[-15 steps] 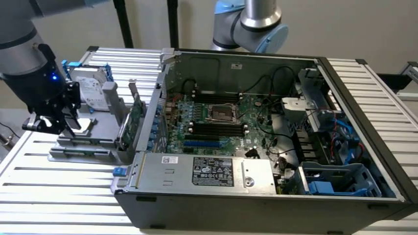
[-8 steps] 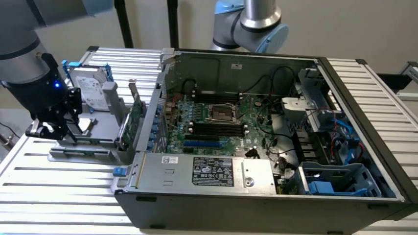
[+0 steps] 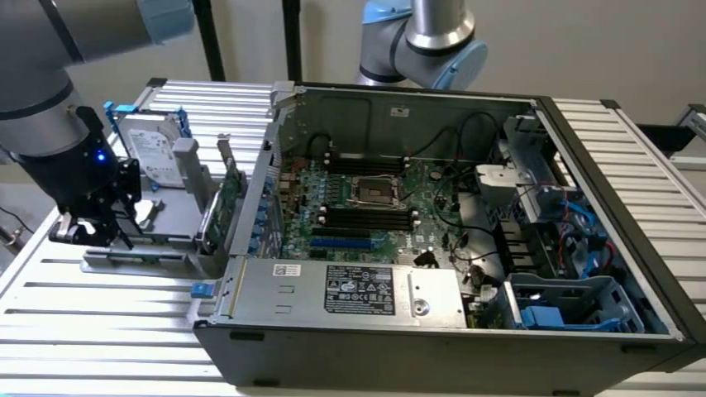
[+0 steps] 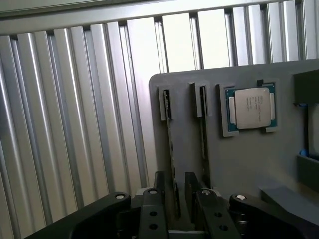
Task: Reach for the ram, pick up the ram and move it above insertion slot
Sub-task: 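Pick up the ram and move it above insertion slot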
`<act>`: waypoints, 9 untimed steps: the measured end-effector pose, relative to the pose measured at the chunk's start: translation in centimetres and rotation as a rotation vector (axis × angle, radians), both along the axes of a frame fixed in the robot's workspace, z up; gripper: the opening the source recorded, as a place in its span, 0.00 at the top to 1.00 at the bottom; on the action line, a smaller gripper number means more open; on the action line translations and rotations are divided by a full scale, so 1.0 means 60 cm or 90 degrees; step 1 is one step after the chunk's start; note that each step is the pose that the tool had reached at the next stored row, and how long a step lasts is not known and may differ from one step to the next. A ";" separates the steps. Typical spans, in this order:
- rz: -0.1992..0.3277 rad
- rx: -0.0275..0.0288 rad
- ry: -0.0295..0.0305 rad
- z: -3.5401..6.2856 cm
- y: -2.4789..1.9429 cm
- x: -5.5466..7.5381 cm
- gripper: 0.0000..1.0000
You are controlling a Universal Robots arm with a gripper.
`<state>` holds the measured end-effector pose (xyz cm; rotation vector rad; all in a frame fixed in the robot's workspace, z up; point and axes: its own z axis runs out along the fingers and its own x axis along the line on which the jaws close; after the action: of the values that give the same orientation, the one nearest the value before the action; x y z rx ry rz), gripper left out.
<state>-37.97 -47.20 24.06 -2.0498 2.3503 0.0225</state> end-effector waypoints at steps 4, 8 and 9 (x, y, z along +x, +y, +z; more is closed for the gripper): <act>0.002 0.0000 0.0000 -0.012 -0.0020 0.000 0.69; 0.007 0.0000 0.0000 -0.024 -0.0023 0.000 0.69; 0.009 0.0000 0.0000 -0.026 -0.0023 0.000 0.69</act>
<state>-37.97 -47.34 22.47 -2.0662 2.3359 0.0227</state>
